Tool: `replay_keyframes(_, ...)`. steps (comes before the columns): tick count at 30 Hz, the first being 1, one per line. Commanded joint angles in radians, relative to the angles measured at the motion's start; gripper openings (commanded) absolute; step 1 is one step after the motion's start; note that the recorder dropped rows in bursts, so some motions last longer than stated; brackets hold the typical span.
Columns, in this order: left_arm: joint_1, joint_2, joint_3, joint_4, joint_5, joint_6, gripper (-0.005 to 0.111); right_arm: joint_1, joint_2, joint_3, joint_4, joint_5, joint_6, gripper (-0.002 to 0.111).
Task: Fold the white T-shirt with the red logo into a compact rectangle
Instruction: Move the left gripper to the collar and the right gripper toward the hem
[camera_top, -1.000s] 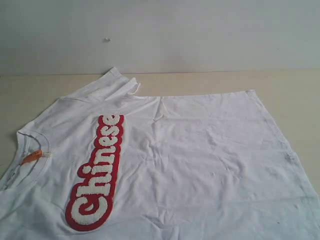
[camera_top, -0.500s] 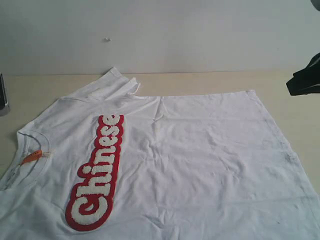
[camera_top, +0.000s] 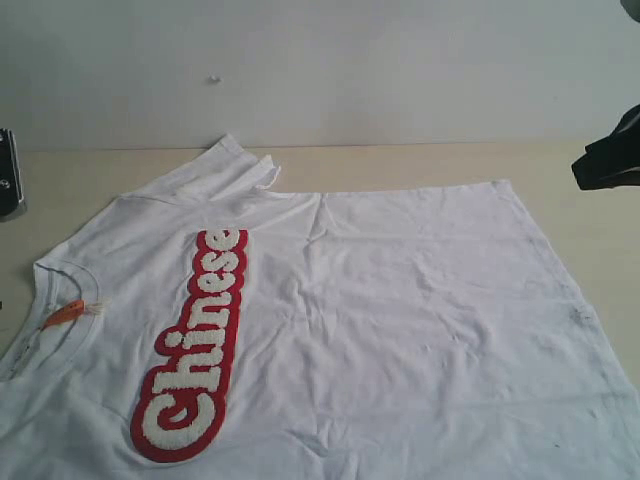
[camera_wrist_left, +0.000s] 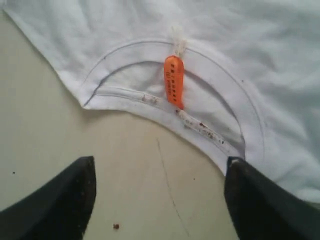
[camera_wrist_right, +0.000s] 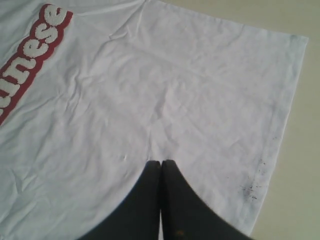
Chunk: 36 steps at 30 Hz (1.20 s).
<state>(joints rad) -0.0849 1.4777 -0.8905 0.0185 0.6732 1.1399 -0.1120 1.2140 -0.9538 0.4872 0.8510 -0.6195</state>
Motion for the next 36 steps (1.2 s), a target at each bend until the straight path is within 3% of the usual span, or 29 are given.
replay_keyframes(1,-0.008,0.001,-0.003,-0.019,0.039,0.140,0.058,-0.004,-0.001,-0.007,0.016,-0.016,-0.012,0.000)
replay_keyframes(8,-0.006,0.004,-0.044,0.010,0.051,0.236,0.034,-0.004,-0.001,-0.007,0.028,-0.016,-0.012,0.000)
replay_keyframes(13,-0.006,0.062,-0.210,-0.019,0.317,0.299,0.038,-0.004,-0.001,-0.007,0.030,-0.019,-0.012,0.000)
replay_keyframes(17,-0.004,0.131,-0.320,-0.136,0.548,0.405,0.039,-0.004,-0.001,-0.007,0.034,-0.019,-0.015,0.000)
replay_keyframes(28,-0.004,0.226,-0.343,-0.137,0.548,0.534,0.039,-0.004,-0.001,-0.007,0.034,-0.019,-0.015,0.000)
replay_keyframes(36,-0.004,0.273,-0.342,-0.128,0.548,0.539,0.039,-0.004,-0.001,-0.007,0.034,-0.019,-0.015,0.000)
